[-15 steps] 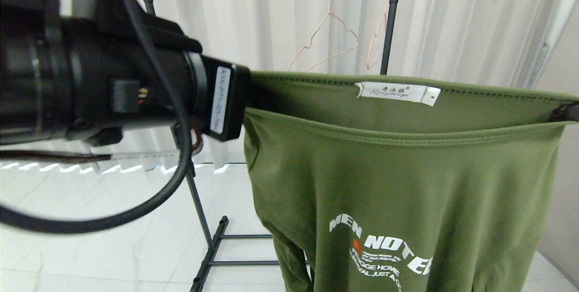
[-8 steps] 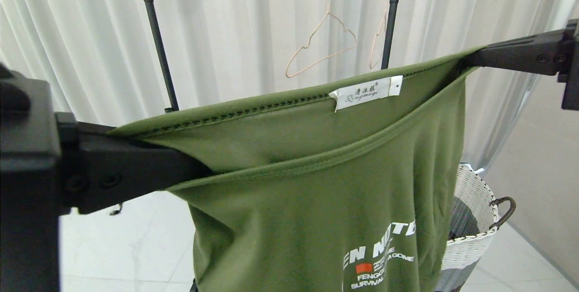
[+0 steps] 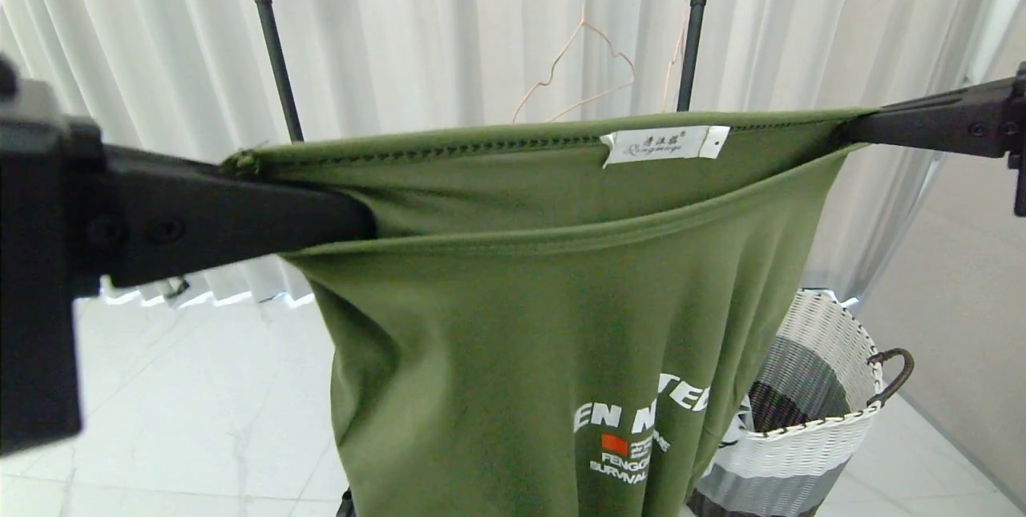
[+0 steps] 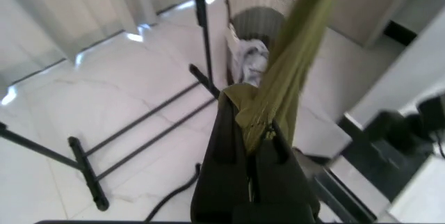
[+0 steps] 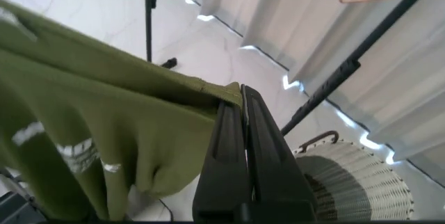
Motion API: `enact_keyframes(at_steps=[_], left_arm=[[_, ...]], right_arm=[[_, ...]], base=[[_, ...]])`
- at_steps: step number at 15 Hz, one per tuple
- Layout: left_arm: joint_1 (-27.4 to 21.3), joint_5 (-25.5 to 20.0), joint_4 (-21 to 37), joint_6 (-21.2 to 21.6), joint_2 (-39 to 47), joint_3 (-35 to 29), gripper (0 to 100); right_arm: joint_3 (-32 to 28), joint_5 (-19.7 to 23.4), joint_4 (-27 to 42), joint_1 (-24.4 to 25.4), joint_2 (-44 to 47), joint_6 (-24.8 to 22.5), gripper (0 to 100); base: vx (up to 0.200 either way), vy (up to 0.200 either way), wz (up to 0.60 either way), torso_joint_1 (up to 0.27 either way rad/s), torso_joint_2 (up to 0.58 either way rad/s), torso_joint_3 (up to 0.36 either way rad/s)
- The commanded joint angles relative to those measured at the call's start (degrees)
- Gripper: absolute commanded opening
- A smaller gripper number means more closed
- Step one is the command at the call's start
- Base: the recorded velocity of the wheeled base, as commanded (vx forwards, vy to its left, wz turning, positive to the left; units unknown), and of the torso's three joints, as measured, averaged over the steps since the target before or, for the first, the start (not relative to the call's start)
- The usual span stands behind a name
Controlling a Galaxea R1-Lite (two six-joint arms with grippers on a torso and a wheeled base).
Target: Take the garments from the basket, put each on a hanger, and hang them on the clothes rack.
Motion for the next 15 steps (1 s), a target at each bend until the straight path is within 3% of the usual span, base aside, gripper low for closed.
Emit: enact_keyframes(at_steps=[1,5,15], left_arm=[[2.57,0.67,0.02,0.17,6.72,-6.73,0],[2.66,4.54,-3.23,0.17,11.11,-7.87,0],[2.66,4.54,-3.23,0.25,9.88,-8.05,0]], right_arm=[[0.52,0.01,2.26,-0.18,-3.42,1.29,0],[0.61,0.01,5.86,0.87,-4.91,1.55,0],[0.61,-0.07,6.03,0.87,-4.73,1.55,0]], base=[[0.0,0.0,0.0,0.0,0.0,0.0],[0.0,0.0,0.0,0.0,0.0,0.0],[0.0,0.0,0.0,0.0,0.0,0.0]])
